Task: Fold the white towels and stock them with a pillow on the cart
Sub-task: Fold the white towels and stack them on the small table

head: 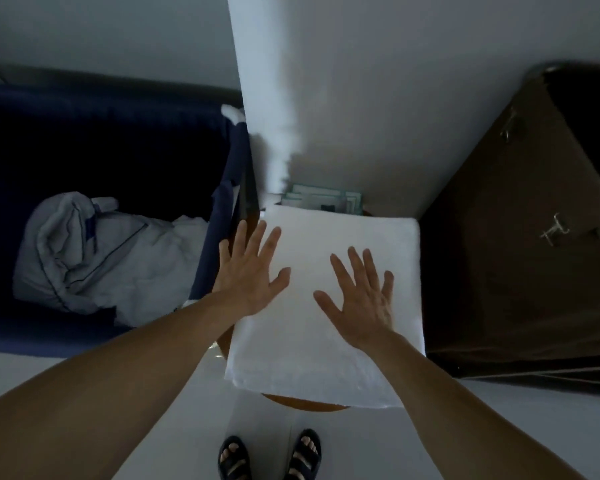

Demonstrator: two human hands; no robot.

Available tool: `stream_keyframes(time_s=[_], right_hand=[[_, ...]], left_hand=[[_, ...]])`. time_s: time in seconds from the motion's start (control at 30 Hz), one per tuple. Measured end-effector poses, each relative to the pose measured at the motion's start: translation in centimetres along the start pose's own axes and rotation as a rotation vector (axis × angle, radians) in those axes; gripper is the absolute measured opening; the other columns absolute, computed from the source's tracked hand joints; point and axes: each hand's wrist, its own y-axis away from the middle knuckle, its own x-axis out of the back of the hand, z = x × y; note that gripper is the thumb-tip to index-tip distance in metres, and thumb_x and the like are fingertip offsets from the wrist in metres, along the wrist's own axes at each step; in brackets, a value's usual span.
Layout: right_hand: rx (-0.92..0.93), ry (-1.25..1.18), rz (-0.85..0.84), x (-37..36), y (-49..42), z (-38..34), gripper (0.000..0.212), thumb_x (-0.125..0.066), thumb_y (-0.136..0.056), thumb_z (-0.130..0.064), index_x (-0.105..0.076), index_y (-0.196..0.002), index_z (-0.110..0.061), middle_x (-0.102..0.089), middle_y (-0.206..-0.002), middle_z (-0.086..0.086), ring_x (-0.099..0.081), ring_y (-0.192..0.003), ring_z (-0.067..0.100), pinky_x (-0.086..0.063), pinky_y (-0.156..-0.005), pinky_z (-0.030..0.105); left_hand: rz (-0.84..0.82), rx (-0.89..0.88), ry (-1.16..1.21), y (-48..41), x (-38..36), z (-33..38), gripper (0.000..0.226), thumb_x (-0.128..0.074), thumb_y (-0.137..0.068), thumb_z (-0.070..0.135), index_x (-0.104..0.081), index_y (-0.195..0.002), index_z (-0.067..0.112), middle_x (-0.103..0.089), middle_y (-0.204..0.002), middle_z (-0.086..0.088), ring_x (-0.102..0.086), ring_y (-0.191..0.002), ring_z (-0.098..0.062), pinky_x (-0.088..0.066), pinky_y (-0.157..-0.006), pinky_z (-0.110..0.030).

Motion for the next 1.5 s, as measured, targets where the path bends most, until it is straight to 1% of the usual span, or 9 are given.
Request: stream_keyframes(time_s=[0.2, 0.5, 0.67, 0.8, 1.0, 1.23, 1.37, 1.43, 1.5], right_hand=[[0.113, -0.004, 0.031, 3.1, -4.9, -6.0, 0.088, 0.01, -0.08, -0.084, 0.008, -0.156, -0.04, 0.027, -0.162, -0.008, 0.033, -0.147, 0.019, 0.007, -0.12, 0.06], [0.309, -0.079, 0.043, 3.0, -16.6, -23.4, 0.082, -0.01, -0.086, -0.079, -0.002, -0.157, -0.039, 0.013, -0.167, -0.005, 0.027, -0.149, 0.015, 0.004, -0.12, 0.056], [0.303, -0.085, -0.149, -3.3, -24.3, -32.4, 0.089, -0.013, -0.082, -0.079, -0.005, -0.158, -0.034, 0.009, -0.167, -0.002, 0.022, -0.151, 0.02, 0.001, -0.119, 0.059], [0.203, -0.101, -0.367, -11.4, -28.3, -36.2, 0.085, -0.03, -0.089, -0.076, 0.0, -0.157, -0.036, 0.016, -0.166, -0.004, 0.02, -0.15, 0.023, 0.0, -0.119, 0.061], [0.079, -0.08, -0.625, -24.8, -30.9, -35.7, 0.091, -0.045, -0.09, -0.072, 0.005, -0.158, -0.038, 0.018, -0.165, -0.004, 0.022, -0.15, 0.026, 0.002, -0.117, 0.065], [0.108, 0.026, -0.849, -38.5, -32.0, -34.1, 0.12, -0.07, -0.073, -0.072, 0.013, -0.155, -0.042, 0.028, -0.162, -0.003, 0.027, -0.147, 0.032, -0.005, -0.11, 0.076], [0.19, 0.213, -0.834, -43.4, -30.0, -34.0, 0.132, -0.078, -0.068, -0.065, 0.02, -0.153, -0.041, 0.038, -0.158, 0.005, 0.033, -0.143, 0.042, -0.002, -0.098, 0.087], [0.174, 0.274, -0.791, -44.4, -29.2, -33.9, 0.118, -0.072, -0.082, -0.053, 0.02, -0.153, -0.038, 0.036, -0.158, 0.008, 0.028, -0.144, 0.045, -0.006, -0.097, 0.087], [0.193, 0.31, -0.681, -44.3, -28.6, -34.2, 0.081, -0.058, -0.097, -0.037, -0.007, -0.159, -0.031, 0.009, -0.165, 0.018, -0.003, -0.148, 0.05, -0.025, -0.097, 0.082]], left_hand=[[0.045, 0.162, 0.019, 0.0, 4.5, -9.2, 0.076, -0.031, -0.096, 0.063, -0.001, -0.157, 0.031, 0.001, -0.167, -0.001, 0.008, -0.153, -0.03, -0.01, -0.122, -0.056], [-0.016, 0.353, 0.047, -4.0, 5.8, -29.8, 0.078, -0.028, -0.096, 0.064, -0.001, -0.159, 0.027, 0.003, -0.167, 0.001, 0.008, -0.153, -0.027, -0.011, -0.122, -0.053], [-0.103, 0.295, 0.076, -8.3, 1.6, -39.8, 0.077, -0.03, -0.094, 0.063, -0.012, -0.157, 0.024, -0.011, -0.165, -0.004, -0.005, -0.152, -0.029, -0.017, -0.12, -0.052], [-0.256, 0.269, 0.082, -10.2, -4.7, -45.8, 0.079, -0.031, -0.096, 0.064, -0.003, -0.159, 0.024, -0.006, -0.166, -0.004, -0.002, -0.152, -0.032, -0.013, -0.121, -0.052], [-0.392, 0.188, 0.145, -14.1, -14.8, -49.2, 0.085, -0.016, -0.089, 0.07, -0.002, -0.159, 0.024, -0.003, -0.167, -0.002, 0.001, -0.152, -0.029, -0.008, -0.121, -0.052], [-0.487, 0.113, 0.164, -15.4, -27.3, -49.8, 0.078, -0.029, -0.098, 0.063, -0.001, -0.159, 0.024, -0.004, -0.167, -0.004, 0.004, -0.153, -0.029, -0.008, -0.122, -0.052], [-0.484, 0.088, 0.2, -14.4, -30.8, -50.0, 0.076, -0.029, -0.099, 0.06, -0.005, -0.159, 0.022, -0.005, -0.167, -0.003, 0.004, -0.153, -0.026, -0.008, -0.122, -0.051], [-0.445, 0.09, 0.244, -14.1, -31.3, -50.2, 0.076, -0.027, -0.097, 0.06, -0.01, -0.159, 0.02, -0.008, -0.167, -0.004, 0.002, -0.153, -0.024, -0.008, -0.122, -0.048], [-0.42, 0.085, 0.266, -13.9, -31.2, -50.7, 0.078, -0.025, -0.094, 0.06, -0.013, -0.159, 0.018, -0.01, -0.166, -0.004, -0.001, -0.153, -0.023, -0.008, -0.121, -0.046]])
